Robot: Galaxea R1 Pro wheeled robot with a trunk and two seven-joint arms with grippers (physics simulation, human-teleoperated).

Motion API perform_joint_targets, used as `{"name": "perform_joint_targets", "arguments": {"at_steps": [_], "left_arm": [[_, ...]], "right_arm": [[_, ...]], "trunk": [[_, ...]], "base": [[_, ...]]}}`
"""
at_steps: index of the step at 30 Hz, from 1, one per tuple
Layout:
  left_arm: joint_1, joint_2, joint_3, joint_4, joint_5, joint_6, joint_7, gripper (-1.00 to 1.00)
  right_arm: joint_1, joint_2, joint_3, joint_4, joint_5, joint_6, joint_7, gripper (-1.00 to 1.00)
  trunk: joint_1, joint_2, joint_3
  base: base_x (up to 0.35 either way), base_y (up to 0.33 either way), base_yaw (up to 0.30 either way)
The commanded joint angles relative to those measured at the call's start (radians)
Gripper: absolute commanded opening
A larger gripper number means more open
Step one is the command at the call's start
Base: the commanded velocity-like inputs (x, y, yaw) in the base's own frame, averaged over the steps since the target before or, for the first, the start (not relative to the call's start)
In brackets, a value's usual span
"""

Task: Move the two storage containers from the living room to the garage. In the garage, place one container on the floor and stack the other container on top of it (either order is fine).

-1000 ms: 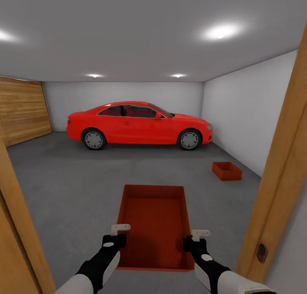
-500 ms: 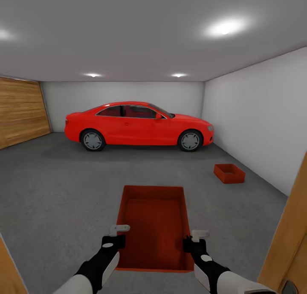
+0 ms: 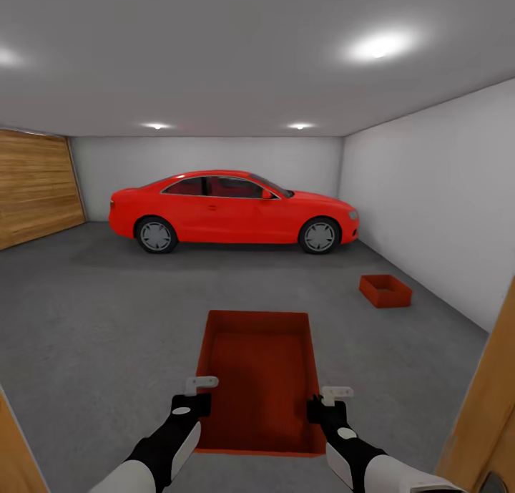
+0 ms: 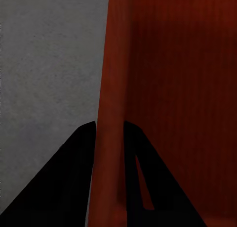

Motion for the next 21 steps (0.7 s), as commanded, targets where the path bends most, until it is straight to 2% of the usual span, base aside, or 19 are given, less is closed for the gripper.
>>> {"name": "perform_joint_targets", "arguments": {"at_steps": [1, 5, 14, 15, 21], "left_arm": [[0.0, 0.002, -0.003, 0.002, 0.016, 0.007, 0.011, -1.0], [0.0, 0.003, -0.004, 0.001, 0.019, 0.007, 0.011, -1.0], [0.001, 0.003, -0.006, -0.001, 0.019, 0.007, 0.011, -1.0], [0.0, 0.003, 0.019, -0.001, 0.03, 0.007, 0.011, -1.0], [0.0, 0.002, 0.019, 0.0, 0.03, 0.007, 0.011, -1.0]], "right_arm": [[-0.001, -0.006, 0.008, -0.002, -0.007, -0.01, 0.0, -1.0], [-0.001, -0.005, 0.004, -0.002, -0.002, -0.01, 0.0, -1.0], [-0.001, -0.005, -0.006, -0.002, 0.007, -0.012, 0.0, -1.0], [-0.001, -0.006, 0.022, -0.002, -0.032, -0.048, 0.0, -1.0], [-0.001, -0.007, 0.022, -0.002, -0.032, -0.046, 0.0, -1.0]], "trunk": [[0.0, -0.001, 0.0], [0.0, -0.001, 0.0], [0.0, -0.001, 0.0], [0.0, -0.001, 0.0], [0.0, -0.001, 0.0]], "base": [[0.064, 0.182, 0.0], [0.041, 0.126, 0.0], [0.004, 0.012, 0.0], [0.0, 0.0, 0.0], [0.0, 0.0, 0.061]]}}
